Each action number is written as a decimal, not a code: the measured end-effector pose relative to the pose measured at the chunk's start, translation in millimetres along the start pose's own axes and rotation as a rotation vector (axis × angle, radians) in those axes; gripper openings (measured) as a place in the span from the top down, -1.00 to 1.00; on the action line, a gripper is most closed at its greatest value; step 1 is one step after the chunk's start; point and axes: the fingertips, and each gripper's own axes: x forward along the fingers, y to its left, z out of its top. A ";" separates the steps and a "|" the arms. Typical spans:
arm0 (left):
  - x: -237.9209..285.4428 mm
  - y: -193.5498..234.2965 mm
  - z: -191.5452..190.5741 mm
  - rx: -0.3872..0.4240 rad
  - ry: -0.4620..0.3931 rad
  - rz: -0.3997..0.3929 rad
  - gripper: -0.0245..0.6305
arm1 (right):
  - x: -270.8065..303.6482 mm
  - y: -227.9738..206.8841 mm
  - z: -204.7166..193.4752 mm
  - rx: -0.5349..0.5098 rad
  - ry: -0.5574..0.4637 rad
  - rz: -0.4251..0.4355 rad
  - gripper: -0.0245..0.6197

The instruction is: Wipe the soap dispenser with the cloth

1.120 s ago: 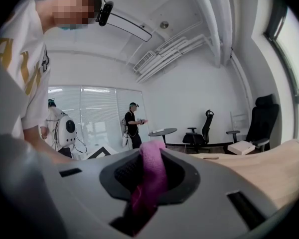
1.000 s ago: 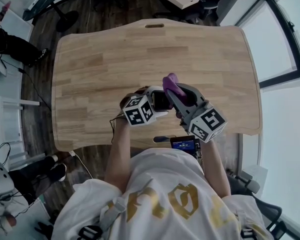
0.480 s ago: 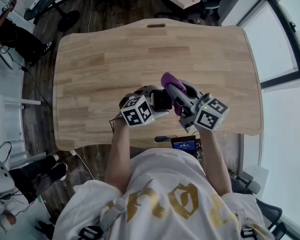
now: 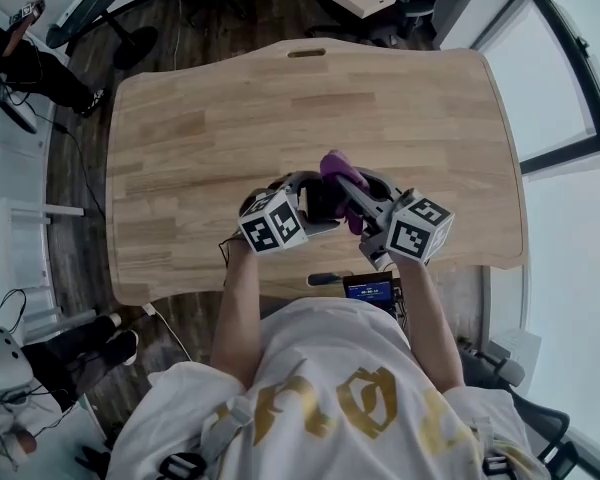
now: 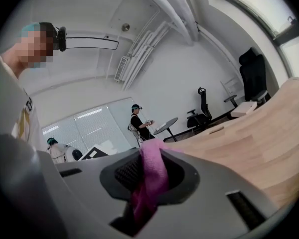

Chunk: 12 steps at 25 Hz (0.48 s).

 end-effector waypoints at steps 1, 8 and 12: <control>0.3 -0.4 0.3 -0.008 -0.006 -0.002 -0.18 | -1.0 0.9 -0.9 -0.002 0.004 0.007 0.76; -4.1 5.5 -4.3 -0.082 -0.060 0.014 -0.18 | -5.9 14.3 -9.3 -0.006 0.016 0.081 0.76; -7.2 7.8 -4.0 -0.099 -0.057 0.023 -0.18 | -8.4 21.0 -13.4 -0.012 0.022 0.132 0.76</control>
